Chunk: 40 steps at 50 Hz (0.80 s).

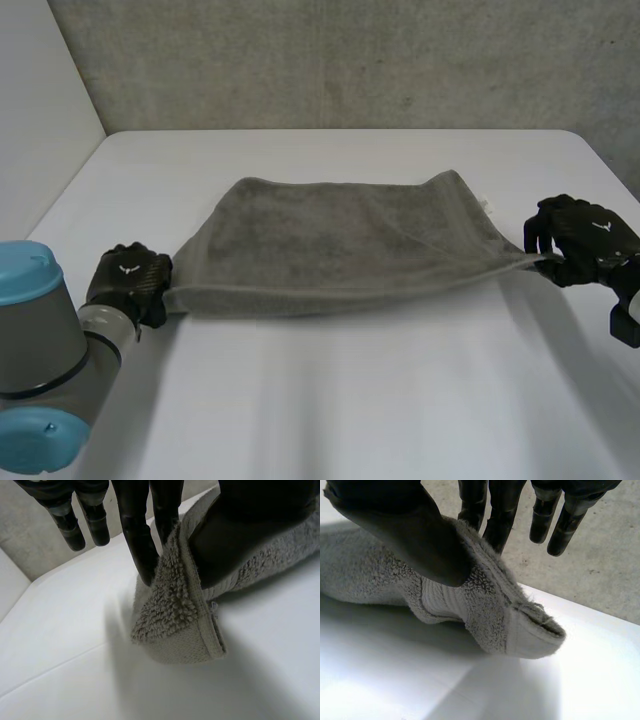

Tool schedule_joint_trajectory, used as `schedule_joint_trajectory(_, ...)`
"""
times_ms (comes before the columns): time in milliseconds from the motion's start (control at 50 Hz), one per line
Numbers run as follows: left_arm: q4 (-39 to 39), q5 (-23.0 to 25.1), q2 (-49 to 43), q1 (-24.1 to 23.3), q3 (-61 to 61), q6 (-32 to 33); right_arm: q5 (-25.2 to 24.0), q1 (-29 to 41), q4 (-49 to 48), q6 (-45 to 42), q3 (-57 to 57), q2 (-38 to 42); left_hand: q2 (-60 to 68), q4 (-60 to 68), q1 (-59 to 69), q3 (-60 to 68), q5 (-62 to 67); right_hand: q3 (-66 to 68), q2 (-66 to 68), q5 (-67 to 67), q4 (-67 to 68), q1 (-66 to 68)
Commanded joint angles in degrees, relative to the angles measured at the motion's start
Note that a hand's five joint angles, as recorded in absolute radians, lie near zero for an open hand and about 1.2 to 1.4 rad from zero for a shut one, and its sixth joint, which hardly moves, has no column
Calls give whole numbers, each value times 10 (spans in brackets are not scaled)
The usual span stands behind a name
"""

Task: Fold the towel.

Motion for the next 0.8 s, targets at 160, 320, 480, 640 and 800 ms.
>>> schedule_joint_trajectory(160,-85,127,120,10,29,-1,-66,-81,128,-93,-113,-37,47,-29,45,-25,40,-4,61,38,-34,49)
schedule_joint_trajectory(320,-116,145,169,7,63,0,-104,-89,193,-100,-165,-83,47,-29,45,-25,40,-4,61,38,-34,49)
schedule_joint_trajectory(480,-135,154,178,10,128,3,-144,-112,198,-107,-194,-107,47,-29,45,-25,40,-4,61,38,-34,49)
schedule_joint_trajectory(640,-138,153,169,8,225,1,-147,-98,185,-100,-256,-115,47,-29,45,-25,40,-4,61,38,-34,49)
schedule_joint_trajectory(800,-56,146,46,10,370,0,-67,30,20,-100,-353,27,47,-29,45,-25,40,-4,61,38,-34,49)
